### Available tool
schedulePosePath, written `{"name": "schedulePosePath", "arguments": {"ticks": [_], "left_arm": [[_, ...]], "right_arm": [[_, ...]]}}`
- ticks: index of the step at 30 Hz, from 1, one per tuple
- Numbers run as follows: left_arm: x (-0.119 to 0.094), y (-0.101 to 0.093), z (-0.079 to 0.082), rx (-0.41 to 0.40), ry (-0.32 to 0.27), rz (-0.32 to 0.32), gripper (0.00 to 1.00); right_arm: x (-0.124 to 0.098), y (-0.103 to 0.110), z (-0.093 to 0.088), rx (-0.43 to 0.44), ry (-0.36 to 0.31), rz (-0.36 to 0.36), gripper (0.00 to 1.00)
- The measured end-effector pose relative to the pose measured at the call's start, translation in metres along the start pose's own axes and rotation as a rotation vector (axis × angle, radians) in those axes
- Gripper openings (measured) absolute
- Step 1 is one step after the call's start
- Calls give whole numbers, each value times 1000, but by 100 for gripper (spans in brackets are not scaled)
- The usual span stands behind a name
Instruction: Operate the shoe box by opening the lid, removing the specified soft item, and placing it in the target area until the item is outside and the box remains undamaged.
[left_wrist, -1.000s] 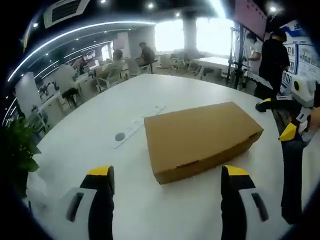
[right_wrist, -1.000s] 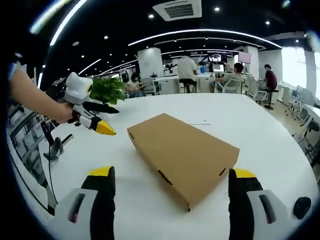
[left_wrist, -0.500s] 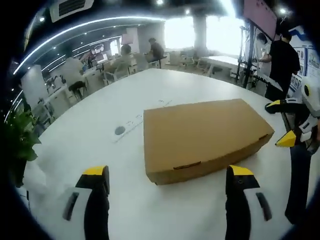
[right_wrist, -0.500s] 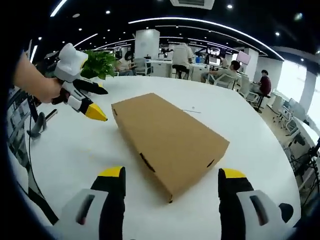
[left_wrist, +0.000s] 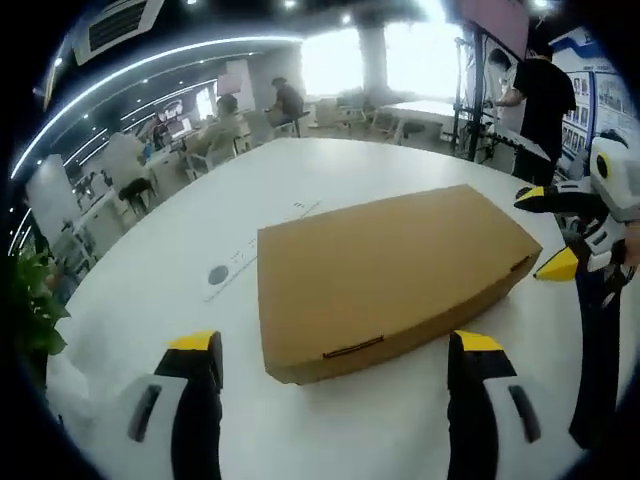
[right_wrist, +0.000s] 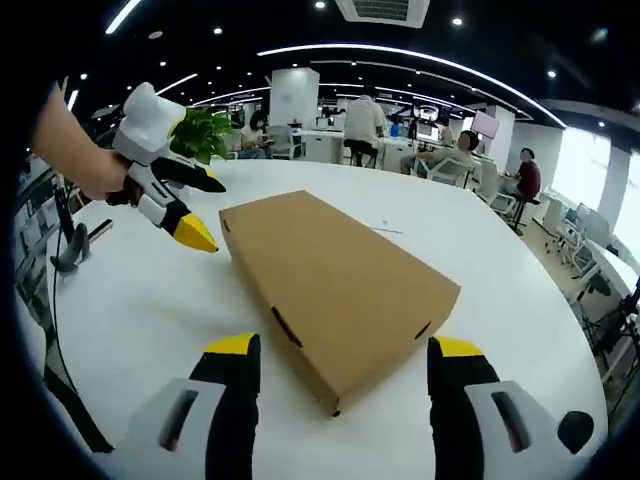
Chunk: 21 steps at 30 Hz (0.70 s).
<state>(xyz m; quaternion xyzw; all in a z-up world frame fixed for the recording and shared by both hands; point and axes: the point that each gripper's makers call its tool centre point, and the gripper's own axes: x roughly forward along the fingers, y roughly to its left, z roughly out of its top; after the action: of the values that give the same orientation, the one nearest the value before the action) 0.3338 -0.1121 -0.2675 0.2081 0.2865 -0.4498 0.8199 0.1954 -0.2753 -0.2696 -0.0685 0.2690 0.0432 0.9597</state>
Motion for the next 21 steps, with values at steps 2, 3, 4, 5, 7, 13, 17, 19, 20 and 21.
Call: {"name": "schedulePosePath", "arguments": {"ticks": [2,3,4,5,7,13,17,19,20,21], "left_arm": [[5,0,2,-14,-6,-1,97],[7,4,0,-11,11,22,96],[9,4,0,-23,7,25,95],[10,4,0,-33,5,27,94],[12,2,-3,-62,26,29,94],[19,-5,-11,-50,58,16,91],[20,-9,-10,-46,56,12,86],[19,-10,-9,-32,65,17,87],[20,-10,-9,-33,63,15,88],[21,-12,-9,-46,55,6,90]], "right_arm": [[4,1,-1,-21,14,1,71],[4,0,0,-19,12,0,72],[6,1,-1,-7,20,2,72],[7,1,-2,-3,25,6,72],[11,0,-3,-10,34,3,72],[20,-1,-5,-25,89,5,72],[21,0,-14,-24,134,-12,74],[21,0,-18,0,140,-19,81],[22,1,-19,10,134,-14,85],[22,4,-20,18,132,1,85]]}}
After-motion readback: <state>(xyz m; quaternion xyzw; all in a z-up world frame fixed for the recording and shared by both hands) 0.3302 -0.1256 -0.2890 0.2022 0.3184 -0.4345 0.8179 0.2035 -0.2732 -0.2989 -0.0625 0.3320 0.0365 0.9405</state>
